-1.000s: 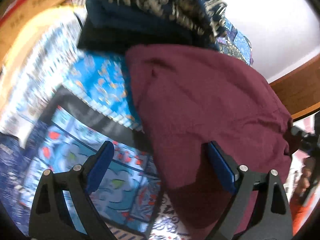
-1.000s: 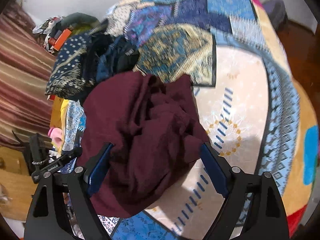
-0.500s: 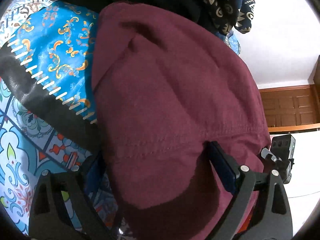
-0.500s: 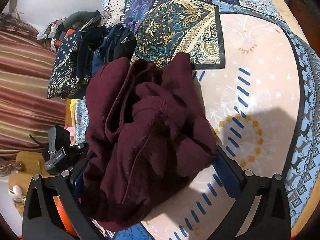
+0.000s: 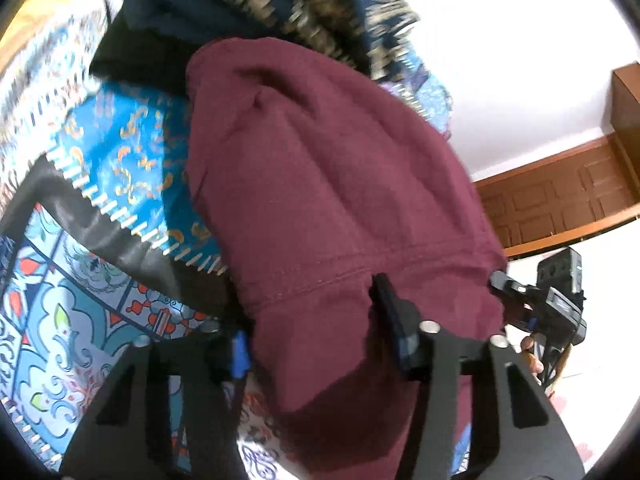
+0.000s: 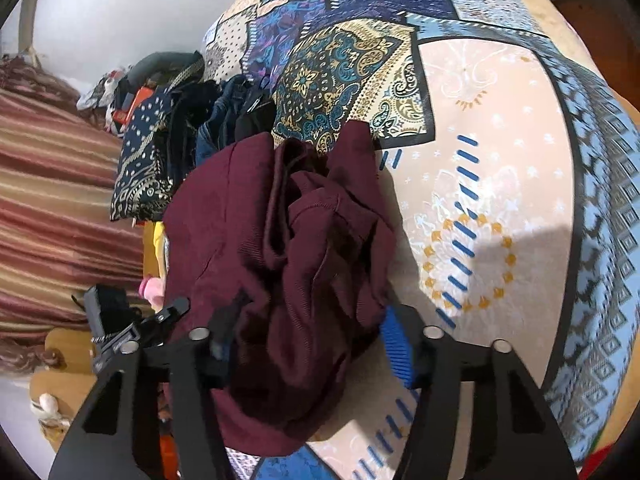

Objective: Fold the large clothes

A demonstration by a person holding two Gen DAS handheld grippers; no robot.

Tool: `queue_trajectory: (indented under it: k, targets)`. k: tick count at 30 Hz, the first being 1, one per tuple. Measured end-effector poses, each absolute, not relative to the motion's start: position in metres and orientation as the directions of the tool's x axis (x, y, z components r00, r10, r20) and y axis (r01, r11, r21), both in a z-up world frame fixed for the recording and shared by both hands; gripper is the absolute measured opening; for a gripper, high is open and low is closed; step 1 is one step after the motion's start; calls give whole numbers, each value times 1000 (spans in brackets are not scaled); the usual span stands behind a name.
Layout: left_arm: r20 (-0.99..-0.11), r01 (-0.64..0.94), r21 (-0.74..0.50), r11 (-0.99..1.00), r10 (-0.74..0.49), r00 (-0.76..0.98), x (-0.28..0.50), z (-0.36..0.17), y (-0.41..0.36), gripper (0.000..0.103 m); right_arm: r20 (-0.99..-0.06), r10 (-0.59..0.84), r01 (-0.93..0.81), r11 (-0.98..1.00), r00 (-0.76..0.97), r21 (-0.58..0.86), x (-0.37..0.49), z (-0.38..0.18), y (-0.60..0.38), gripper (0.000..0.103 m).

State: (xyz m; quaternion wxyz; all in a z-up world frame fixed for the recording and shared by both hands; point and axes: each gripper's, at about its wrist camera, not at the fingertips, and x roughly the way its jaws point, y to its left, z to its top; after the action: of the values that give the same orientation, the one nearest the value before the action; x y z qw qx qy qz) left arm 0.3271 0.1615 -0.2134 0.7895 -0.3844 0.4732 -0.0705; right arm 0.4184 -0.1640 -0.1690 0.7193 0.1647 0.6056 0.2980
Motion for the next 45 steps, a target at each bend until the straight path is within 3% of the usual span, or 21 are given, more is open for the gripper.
queue_trajectory:
  k: [6,18,30,40,45]
  targets:
    - [-684,-171,-634,754,-444,579,315,-167,153,33,-777,620,-234,776,109,586,400,-150,-157,33]
    - [-586,-53,-601,797,-396,707,274,-70,156,31,-726,647,-346,753,234,560,369,-66,-129,31]
    - [-499,57,-482,874,-328,802,322,40,232,31,-586,741,-461,666,327,586,409,-7,-61,31]
    - [-524,2,-511,860,-313,792,433,13,328,31,-541,771,-455,636,336,623,490,-37,14,31]
    - [-628,-134,-557,820,-310,714,503,-69,382,34,-617,735,-400,674,280,621,526,-100,49,32]
